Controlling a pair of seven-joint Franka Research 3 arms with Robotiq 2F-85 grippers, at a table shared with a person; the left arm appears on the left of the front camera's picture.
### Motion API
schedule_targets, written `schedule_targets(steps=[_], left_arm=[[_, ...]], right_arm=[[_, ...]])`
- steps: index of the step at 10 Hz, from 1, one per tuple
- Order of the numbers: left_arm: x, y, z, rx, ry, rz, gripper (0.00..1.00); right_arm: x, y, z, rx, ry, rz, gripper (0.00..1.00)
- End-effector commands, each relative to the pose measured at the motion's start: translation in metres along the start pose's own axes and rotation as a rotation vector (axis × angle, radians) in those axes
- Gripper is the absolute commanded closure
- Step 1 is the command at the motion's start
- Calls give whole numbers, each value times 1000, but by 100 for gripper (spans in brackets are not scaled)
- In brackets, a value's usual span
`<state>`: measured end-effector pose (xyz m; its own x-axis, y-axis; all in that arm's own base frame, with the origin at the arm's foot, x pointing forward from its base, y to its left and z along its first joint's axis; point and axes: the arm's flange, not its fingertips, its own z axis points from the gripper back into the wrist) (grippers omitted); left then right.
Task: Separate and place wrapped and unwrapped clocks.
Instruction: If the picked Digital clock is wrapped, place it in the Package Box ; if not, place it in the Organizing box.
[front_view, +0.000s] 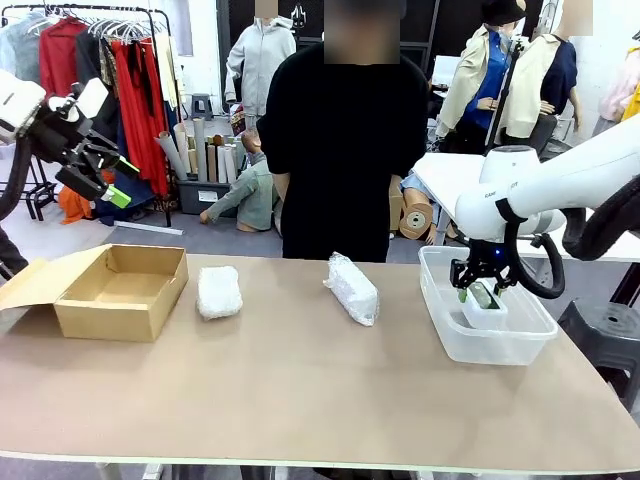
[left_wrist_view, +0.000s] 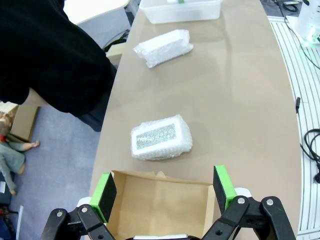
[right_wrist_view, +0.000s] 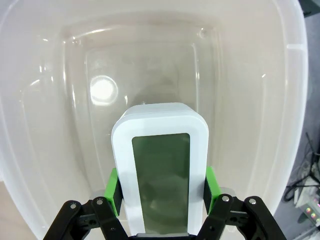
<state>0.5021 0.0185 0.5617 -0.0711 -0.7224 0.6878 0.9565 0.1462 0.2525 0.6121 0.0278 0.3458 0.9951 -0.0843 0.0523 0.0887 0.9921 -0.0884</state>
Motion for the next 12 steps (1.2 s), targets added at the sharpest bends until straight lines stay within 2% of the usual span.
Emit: schedule_targets(steps=[1, 8, 9, 10, 12], left_arm=[[1, 0, 0, 1, -3, -1, 0], [1, 0, 0, 1, -3, -1, 0], [1, 0, 0, 1, -3, -1, 0], [1, 0, 0, 1, -3, -1, 0], [1, 0, 0, 1, -3, -1, 0]], right_arm=[[4, 0, 0, -4, -1, -25, 100], [-2, 0, -19, -7, 40, -29, 100], [-2, 0, -20, -6, 47, -26, 95], [-3, 1, -20, -4, 49, -27, 80], [-2, 0, -20, -5, 52, -24, 44]])
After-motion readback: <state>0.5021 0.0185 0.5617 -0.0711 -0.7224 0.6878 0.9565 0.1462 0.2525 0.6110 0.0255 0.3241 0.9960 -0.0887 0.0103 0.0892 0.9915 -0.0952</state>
